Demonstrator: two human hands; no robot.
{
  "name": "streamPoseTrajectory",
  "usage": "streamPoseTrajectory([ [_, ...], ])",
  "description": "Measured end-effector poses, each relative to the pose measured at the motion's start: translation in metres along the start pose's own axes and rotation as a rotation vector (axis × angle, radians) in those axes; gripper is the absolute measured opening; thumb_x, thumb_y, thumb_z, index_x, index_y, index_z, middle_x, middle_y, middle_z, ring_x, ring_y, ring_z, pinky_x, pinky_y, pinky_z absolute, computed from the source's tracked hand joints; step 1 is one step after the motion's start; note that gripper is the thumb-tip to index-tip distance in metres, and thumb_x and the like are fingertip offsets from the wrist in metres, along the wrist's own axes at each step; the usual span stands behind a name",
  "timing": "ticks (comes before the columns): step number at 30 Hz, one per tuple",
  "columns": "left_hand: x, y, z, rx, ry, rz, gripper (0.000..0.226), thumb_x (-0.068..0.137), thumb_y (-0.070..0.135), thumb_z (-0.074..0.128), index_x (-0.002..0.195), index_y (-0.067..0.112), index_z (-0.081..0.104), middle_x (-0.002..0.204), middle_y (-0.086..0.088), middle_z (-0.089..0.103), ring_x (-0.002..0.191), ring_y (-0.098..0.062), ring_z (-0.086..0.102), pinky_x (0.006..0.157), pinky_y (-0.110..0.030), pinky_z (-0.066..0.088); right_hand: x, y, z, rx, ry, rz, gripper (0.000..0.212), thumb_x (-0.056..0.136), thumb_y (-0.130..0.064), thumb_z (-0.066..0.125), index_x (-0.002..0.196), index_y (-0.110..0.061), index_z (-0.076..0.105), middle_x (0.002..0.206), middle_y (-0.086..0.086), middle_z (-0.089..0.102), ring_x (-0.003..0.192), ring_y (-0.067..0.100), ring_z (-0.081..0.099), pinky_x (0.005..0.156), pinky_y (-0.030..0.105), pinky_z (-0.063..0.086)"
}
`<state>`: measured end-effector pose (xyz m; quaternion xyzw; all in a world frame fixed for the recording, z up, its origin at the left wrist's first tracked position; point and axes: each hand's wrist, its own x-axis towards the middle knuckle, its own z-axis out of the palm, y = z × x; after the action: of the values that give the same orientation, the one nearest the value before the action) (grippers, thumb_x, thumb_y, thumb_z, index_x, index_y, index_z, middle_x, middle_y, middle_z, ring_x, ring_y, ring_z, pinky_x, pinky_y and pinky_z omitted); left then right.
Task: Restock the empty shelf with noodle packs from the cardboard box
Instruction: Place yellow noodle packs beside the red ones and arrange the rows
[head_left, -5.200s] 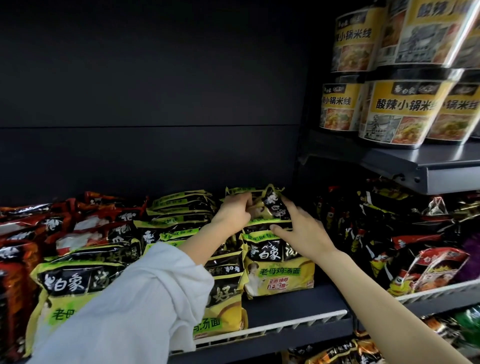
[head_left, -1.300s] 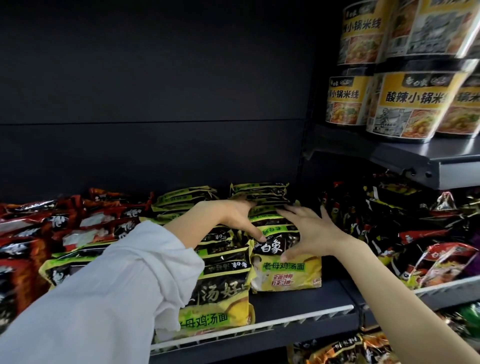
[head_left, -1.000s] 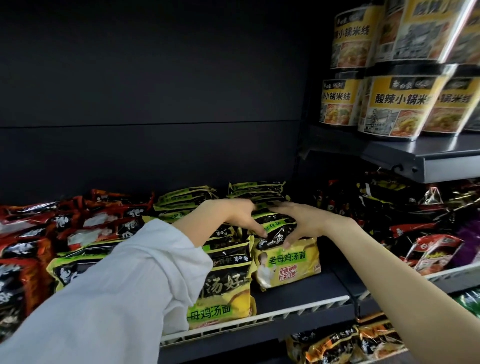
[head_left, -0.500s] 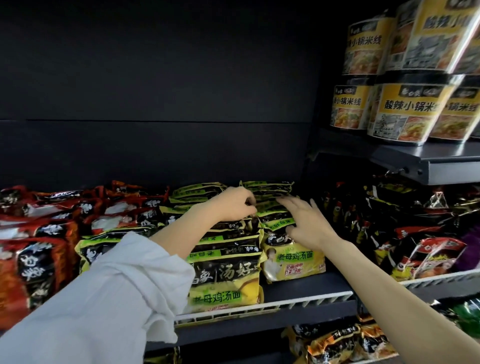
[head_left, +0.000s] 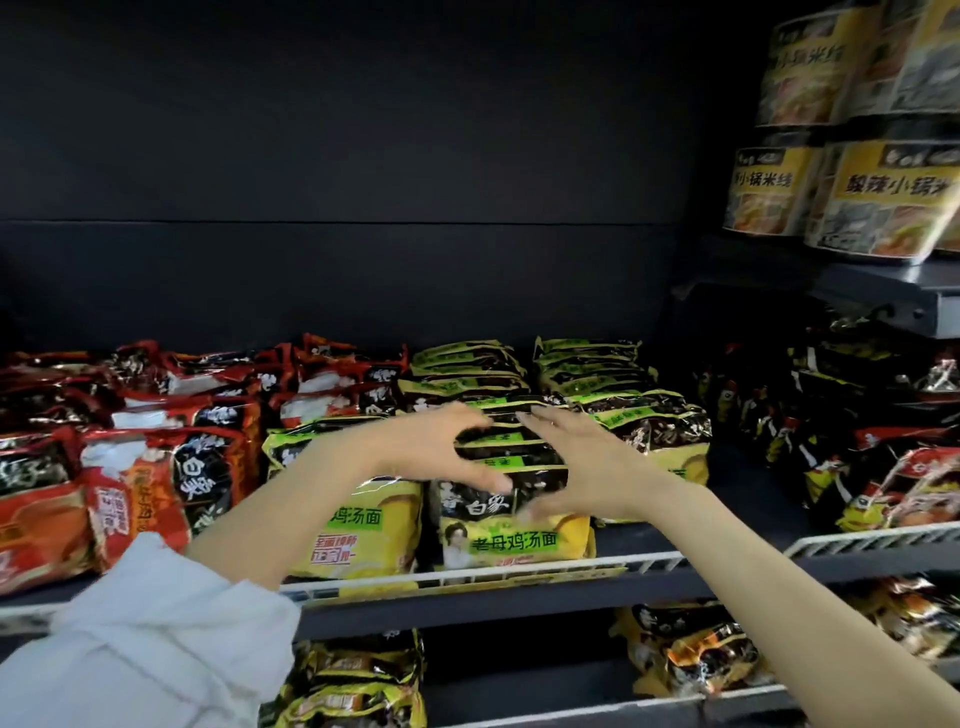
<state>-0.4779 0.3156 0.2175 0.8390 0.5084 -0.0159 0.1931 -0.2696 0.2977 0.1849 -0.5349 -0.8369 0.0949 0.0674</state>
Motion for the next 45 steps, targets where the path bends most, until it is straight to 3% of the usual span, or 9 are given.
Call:
streamPoseTrajectory([
  [3, -0.001, -0.005, 0.017, 0.219, -0.014, -0.018, 0.113, 0.072, 0.066, 0.063, 0.151, 0.023, -0.005, 0.159, -0.001, -0.012, 0.148, -0.021, -0.002, 0.120, -0.039, 0.007, 0.006, -0.008, 0.011, -0.215, 0.024, 0.032, 0.118, 0.068, -0.065, 0.069, 0.152, -0.024, -0.002, 0.161, 0.001, -0.003, 0.148, 0.019, -0.001, 0.120, 0.035, -0.001],
  [10, 0.007, -0.019, 0.016, 0.410, 0.151, -0.014, 0.104, 0.077, 0.054, 0.067, 0.152, 0.023, 0.001, 0.160, -0.004, 0.002, 0.147, -0.024, 0.009, 0.118, -0.040, 0.011, 0.021, -0.030, 0.012, -0.243, 0.091, 0.114, 0.113, 0.070, -0.058, 0.072, 0.153, -0.021, 0.005, 0.160, 0.002, 0.004, 0.147, 0.023, 0.005, 0.119, 0.037, 0.007],
  [14, 0.006, -0.019, 0.006, 0.125, 0.116, -0.029, 0.093, 0.078, 0.062, 0.060, 0.151, 0.023, 0.018, 0.159, -0.003, 0.014, 0.145, -0.023, 0.019, 0.116, -0.039, 0.021, 0.030, -0.030, 0.009, -0.253, -0.010, 0.101, 0.121, 0.069, -0.055, 0.075, 0.152, -0.018, -0.003, 0.160, 0.005, -0.010, 0.147, 0.021, -0.010, 0.120, 0.038, 0.004],
  [19, 0.022, -0.043, -0.012, -0.119, 0.548, -0.288, 0.042, 0.098, 0.021, 0.044, 0.136, 0.004, 0.044, 0.140, -0.021, 0.043, 0.126, -0.032, 0.046, 0.103, -0.035, 0.038, 0.039, -0.021, 0.003, -0.141, -0.162, 0.084, 0.122, 0.070, -0.059, 0.072, 0.152, -0.019, -0.010, 0.159, 0.003, -0.018, 0.146, 0.019, -0.016, 0.118, 0.035, -0.003],
  [22, 0.033, -0.054, -0.021, -0.167, 0.485, -0.323, 0.042, 0.093, 0.009, 0.046, 0.135, 0.004, 0.046, 0.136, -0.019, 0.050, 0.122, -0.031, 0.049, 0.095, -0.031, 0.040, 0.044, -0.020, -0.002, 0.008, -0.179, 0.089, 0.108, 0.076, -0.069, 0.057, 0.152, -0.024, -0.005, 0.159, -0.001, -0.015, 0.145, 0.016, -0.018, 0.117, 0.035, -0.005],
  [28, 0.051, -0.054, -0.026, 0.011, 0.308, -0.306, 0.054, 0.090, 0.027, 0.062, 0.139, 0.011, 0.045, 0.143, -0.012, 0.043, 0.130, -0.027, 0.042, 0.104, -0.031, 0.035, 0.060, -0.020, 0.002, 0.056, 0.002, 0.123, 0.071, 0.094, -0.062, 0.018, 0.153, -0.024, 0.007, 0.161, -0.002, 0.003, 0.147, 0.013, -0.003, 0.118, 0.034, -0.002],
  [37, 0.071, -0.050, -0.023, -0.080, 0.333, -0.193, 0.039, 0.090, 0.022, 0.062, 0.127, 0.012, 0.058, 0.127, -0.009, 0.057, 0.113, -0.022, 0.056, 0.097, -0.031, 0.046, 0.088, -0.018, 0.012, -0.157, 0.107, 0.246, 0.063, 0.096, -0.058, 0.014, 0.149, -0.024, 0.022, 0.154, 0.000, 0.028, 0.143, 0.018, 0.022, 0.119, 0.043, 0.010],
  [42, 0.060, -0.060, -0.043, 0.297, 0.418, -0.191, 0.021, 0.092, 0.029, 0.059, 0.111, 0.022, 0.065, 0.118, -0.005, 0.061, 0.102, -0.025, 0.060, 0.080, -0.032, 0.048, 0.089, -0.023, 0.013, -0.171, 0.138, 0.279, 0.062, 0.096, -0.058, 0.016, 0.145, -0.023, 0.032, 0.147, 0.001, 0.038, 0.139, 0.019, 0.031, 0.118, 0.045, 0.015],
  [45, 0.065, -0.063, -0.046, 0.283, 0.416, -0.144, 0.028, 0.089, 0.019, 0.057, 0.117, 0.025, 0.060, 0.124, -0.002, 0.055, 0.112, -0.021, 0.052, 0.089, -0.034, 0.044, 0.089, -0.023, 0.013, -0.171, 0.149, 0.291, 0.062, 0.096, -0.058, 0.018, 0.145, -0.022, 0.033, 0.146, 0.002, 0.038, 0.137, 0.020, 0.032, 0.117, 0.046, 0.016],
])
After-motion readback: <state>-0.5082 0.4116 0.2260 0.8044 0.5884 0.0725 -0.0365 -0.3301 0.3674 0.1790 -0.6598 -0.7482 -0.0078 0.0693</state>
